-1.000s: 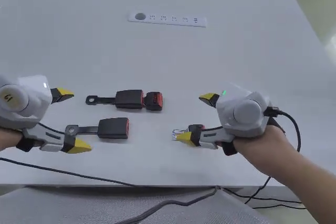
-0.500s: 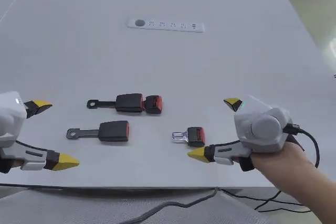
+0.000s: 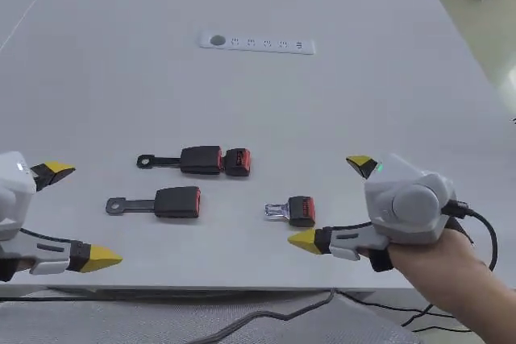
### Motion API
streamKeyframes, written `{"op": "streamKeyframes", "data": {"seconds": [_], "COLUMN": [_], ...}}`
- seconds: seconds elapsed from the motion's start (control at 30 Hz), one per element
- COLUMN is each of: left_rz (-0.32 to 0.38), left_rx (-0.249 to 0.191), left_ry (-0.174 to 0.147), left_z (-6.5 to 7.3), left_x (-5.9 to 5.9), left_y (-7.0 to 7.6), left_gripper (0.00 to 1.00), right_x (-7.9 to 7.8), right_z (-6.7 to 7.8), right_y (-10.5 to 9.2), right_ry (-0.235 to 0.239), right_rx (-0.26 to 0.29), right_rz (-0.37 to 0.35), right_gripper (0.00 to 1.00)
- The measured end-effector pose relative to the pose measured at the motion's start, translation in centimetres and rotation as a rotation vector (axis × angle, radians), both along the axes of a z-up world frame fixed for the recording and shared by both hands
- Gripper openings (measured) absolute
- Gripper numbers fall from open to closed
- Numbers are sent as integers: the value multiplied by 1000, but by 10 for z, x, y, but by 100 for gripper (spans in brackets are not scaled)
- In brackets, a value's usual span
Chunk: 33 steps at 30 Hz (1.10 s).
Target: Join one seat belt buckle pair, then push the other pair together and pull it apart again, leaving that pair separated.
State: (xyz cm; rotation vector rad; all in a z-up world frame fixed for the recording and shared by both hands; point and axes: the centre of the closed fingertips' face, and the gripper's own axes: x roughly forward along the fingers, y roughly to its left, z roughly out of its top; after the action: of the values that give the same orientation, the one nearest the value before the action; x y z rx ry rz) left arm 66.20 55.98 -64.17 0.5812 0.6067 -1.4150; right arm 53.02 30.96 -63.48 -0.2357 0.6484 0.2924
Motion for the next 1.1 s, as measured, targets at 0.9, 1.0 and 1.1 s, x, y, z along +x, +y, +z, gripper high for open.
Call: {"op": "streamKeyframes", "data": {"seconds": [0.9, 1.0, 1.1], "left_rz": [81, 90, 95], "left_rx": [-49, -49, -48], "left_ry": [-19, -15, -22], "left_z": [6, 5, 6], "left_x": [17, 17, 19], "left_y": [7, 9, 10], "left_gripper": [100, 100, 100], "right_x": [-7, -8, -9], "right_z": [11, 11, 12], "right_y": [-8, -10, -11], "right_ry": [-30, -30, -33], "right_rx": [13, 11, 12], "right_rz": [-38, -46, -48], "right_gripper": [95, 95, 95]}}
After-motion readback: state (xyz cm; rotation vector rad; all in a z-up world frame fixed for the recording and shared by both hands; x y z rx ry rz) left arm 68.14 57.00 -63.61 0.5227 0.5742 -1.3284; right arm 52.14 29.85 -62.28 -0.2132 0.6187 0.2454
